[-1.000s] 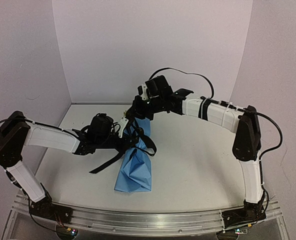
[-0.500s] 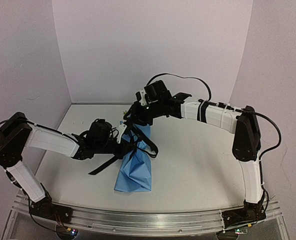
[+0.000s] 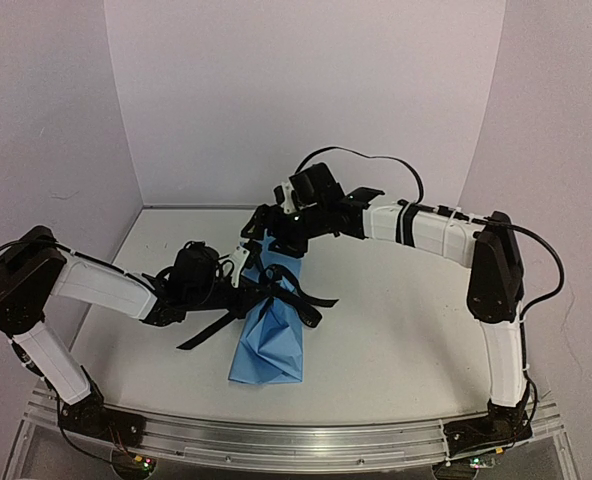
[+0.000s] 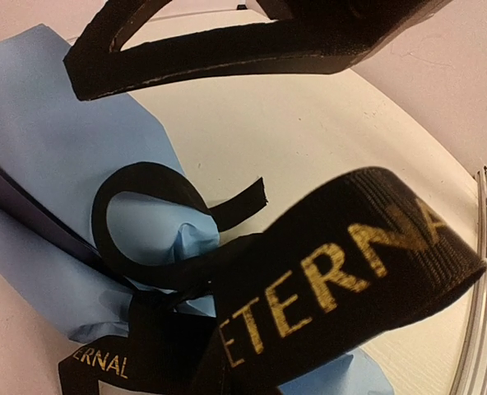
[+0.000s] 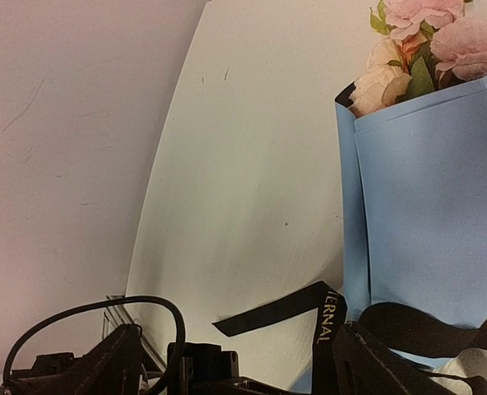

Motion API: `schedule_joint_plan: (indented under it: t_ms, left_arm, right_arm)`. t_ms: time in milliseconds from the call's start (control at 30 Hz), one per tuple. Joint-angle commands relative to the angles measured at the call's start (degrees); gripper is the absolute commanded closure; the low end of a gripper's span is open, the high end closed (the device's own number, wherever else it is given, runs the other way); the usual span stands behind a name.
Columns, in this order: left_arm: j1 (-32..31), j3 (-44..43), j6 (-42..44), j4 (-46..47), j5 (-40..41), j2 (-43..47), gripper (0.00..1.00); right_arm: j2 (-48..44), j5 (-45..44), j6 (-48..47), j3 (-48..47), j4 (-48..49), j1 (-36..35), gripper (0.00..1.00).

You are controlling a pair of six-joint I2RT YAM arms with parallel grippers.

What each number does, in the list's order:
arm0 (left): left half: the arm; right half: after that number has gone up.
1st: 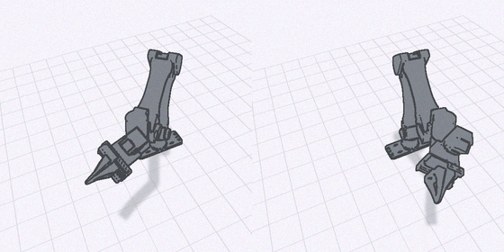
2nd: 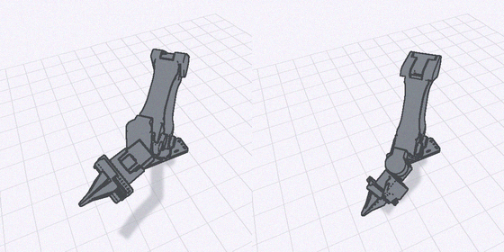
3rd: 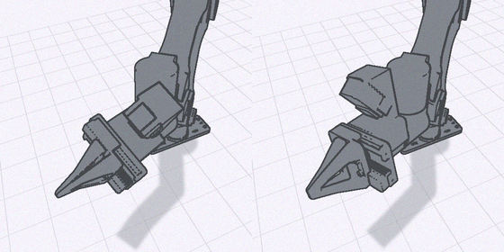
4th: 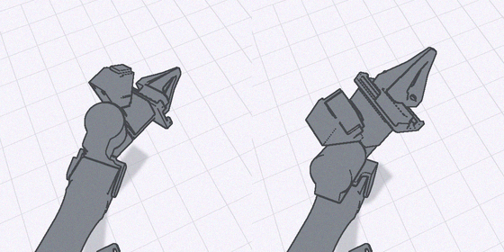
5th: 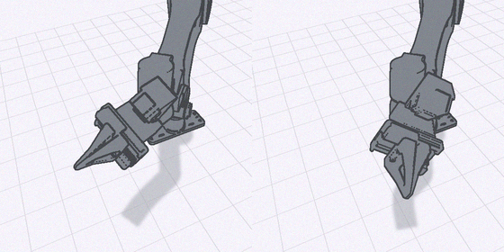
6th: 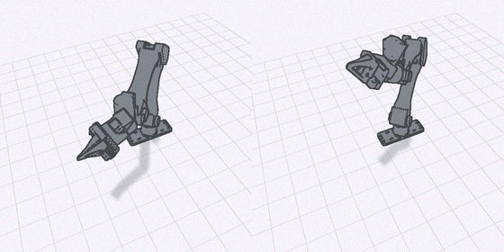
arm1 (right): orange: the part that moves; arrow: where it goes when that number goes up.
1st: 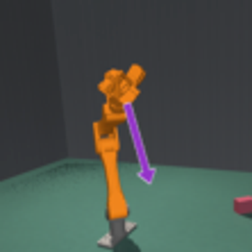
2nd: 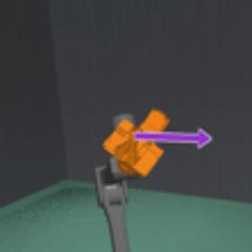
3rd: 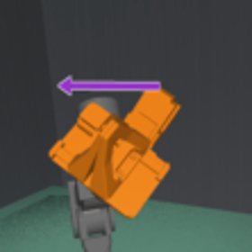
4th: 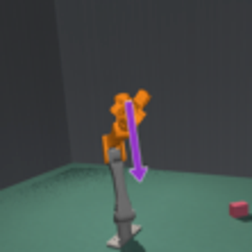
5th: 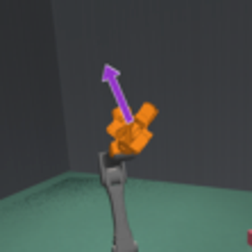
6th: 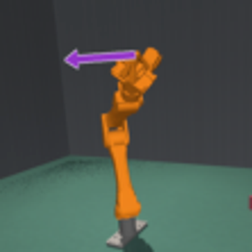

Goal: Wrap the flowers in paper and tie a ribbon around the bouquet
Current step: Place the right side of the half-tied ribbon on the folded bouquet, then pass from the left arm to the right

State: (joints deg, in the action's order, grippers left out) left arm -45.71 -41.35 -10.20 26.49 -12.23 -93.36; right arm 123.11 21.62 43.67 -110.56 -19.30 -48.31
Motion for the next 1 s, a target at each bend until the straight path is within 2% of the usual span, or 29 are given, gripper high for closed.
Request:
schedule_joint_plan:
  t_ms: [0, 233, 433, 700, 833, 967]
  left_arm:
    - [0.0, -0.1, -0.5, 4.7, 0.4, 0.8, 0.99]
    - [0.0, -1.6, 0.6, 2.2, 0.1, 0.5, 0.99]
    - [0.0, -3.0, 1.9, -0.6, -0.5, 0.5, 0.99]
    - [0.0, -6.1, 4.5, -6.2, -0.7, -0.1, 0.99]
    - [0.0, -7.5, 5.6, -8.2, -0.9, -0.6, 0.99]
    - [0.0, -8.4, 6.4, -9.7, -1.0, -1.0, 0.99]
  right_arm:
    - [-5.5, -2.4, -0.5, 2.4, 1.6, -0.9, 0.17]
    - [-13.5, -10.1, -1.8, 10.1, 1.8, -0.7, 0.22]
    - [-17.2, -11.9, -4.3, 17.6, 1.6, -1.9, 0.25]
    - [-17.3, -19.1, -6.9, 17.1, -3.5, -4.6, 0.27]
    - [-15.9, -20.8, -8.9, 14.2, -6.9, -5.8, 0.31]
    - [-15.7, -22.3, -10.1, 14.3, -7.9, -6.8, 0.30]
